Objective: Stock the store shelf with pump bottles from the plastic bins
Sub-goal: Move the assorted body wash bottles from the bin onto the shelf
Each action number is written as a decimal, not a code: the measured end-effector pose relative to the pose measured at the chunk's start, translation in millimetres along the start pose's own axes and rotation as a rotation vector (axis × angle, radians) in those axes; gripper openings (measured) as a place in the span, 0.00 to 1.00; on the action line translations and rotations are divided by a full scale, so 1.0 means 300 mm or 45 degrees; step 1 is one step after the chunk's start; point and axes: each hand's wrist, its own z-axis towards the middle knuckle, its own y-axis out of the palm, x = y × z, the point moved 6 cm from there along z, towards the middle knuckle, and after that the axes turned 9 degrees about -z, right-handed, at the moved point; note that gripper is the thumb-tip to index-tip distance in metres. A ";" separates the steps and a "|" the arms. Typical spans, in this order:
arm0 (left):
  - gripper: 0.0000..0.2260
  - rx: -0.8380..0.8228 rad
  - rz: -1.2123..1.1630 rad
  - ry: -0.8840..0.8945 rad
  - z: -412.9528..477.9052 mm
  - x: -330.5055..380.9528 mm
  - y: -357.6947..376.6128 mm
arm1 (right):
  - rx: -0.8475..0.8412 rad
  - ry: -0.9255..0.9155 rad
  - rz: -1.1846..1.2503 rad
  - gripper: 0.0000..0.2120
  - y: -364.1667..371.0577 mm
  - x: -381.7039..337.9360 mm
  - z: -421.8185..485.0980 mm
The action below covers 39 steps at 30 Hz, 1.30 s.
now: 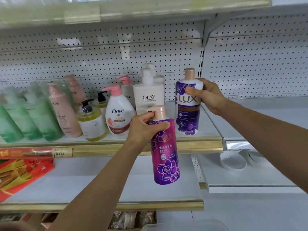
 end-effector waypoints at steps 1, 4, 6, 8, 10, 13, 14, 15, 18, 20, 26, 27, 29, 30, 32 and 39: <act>0.16 0.000 -0.004 -0.002 0.000 0.000 -0.001 | -0.012 0.020 -0.003 0.25 -0.004 0.004 0.006; 0.16 0.002 -0.017 -0.001 0.000 0.001 0.000 | -0.058 0.074 -0.059 0.29 -0.004 0.006 0.014; 0.15 0.009 -0.040 0.004 0.001 0.001 0.001 | -0.015 0.099 -0.150 0.34 0.008 0.016 -0.001; 0.14 0.027 -0.068 0.000 0.002 0.000 0.002 | 0.079 0.147 -0.243 0.41 0.029 0.066 -0.049; 0.13 0.045 -0.098 -0.015 0.003 -0.004 0.002 | 0.128 0.175 -0.370 0.41 0.061 0.153 -0.120; 0.14 0.056 -0.096 -0.033 0.007 -0.008 0.001 | 0.209 0.140 -0.439 0.33 0.077 0.254 -0.169; 0.14 0.054 -0.086 -0.036 0.010 -0.009 -0.001 | 0.223 0.121 -0.474 0.32 0.075 0.264 -0.163; 0.15 0.050 -0.077 -0.038 0.014 -0.010 -0.002 | 0.224 0.104 -0.538 0.31 0.072 0.268 -0.149; 0.15 0.040 -0.070 -0.039 0.031 -0.016 -0.010 | 0.204 0.097 -0.668 0.33 0.061 0.283 -0.077; 0.16 0.041 -0.068 -0.040 0.043 -0.025 -0.019 | 0.179 0.099 -0.670 0.34 0.062 0.303 -0.025; 0.20 0.014 -0.062 -0.042 0.070 -0.045 -0.025 | 0.150 0.118 -0.712 0.31 0.057 0.326 0.102; 0.20 0.009 -0.070 -0.042 0.073 -0.046 -0.024 | 0.153 0.126 -0.714 0.31 0.057 0.332 0.115; 0.20 0.009 -0.084 -0.044 0.077 -0.047 -0.024 | 0.166 0.136 -0.717 0.31 0.056 0.346 0.135; 0.19 0.012 -0.088 -0.046 0.078 -0.046 -0.024 | 0.165 0.144 -0.711 0.32 0.059 0.349 0.141; 0.19 0.017 -0.090 -0.051 0.076 -0.044 -0.023 | 0.136 0.183 -0.711 0.33 0.065 0.349 0.146; 0.16 -0.004 -0.065 -0.015 0.059 -0.017 -0.026 | 0.245 -0.116 -0.666 0.24 0.078 0.170 -0.125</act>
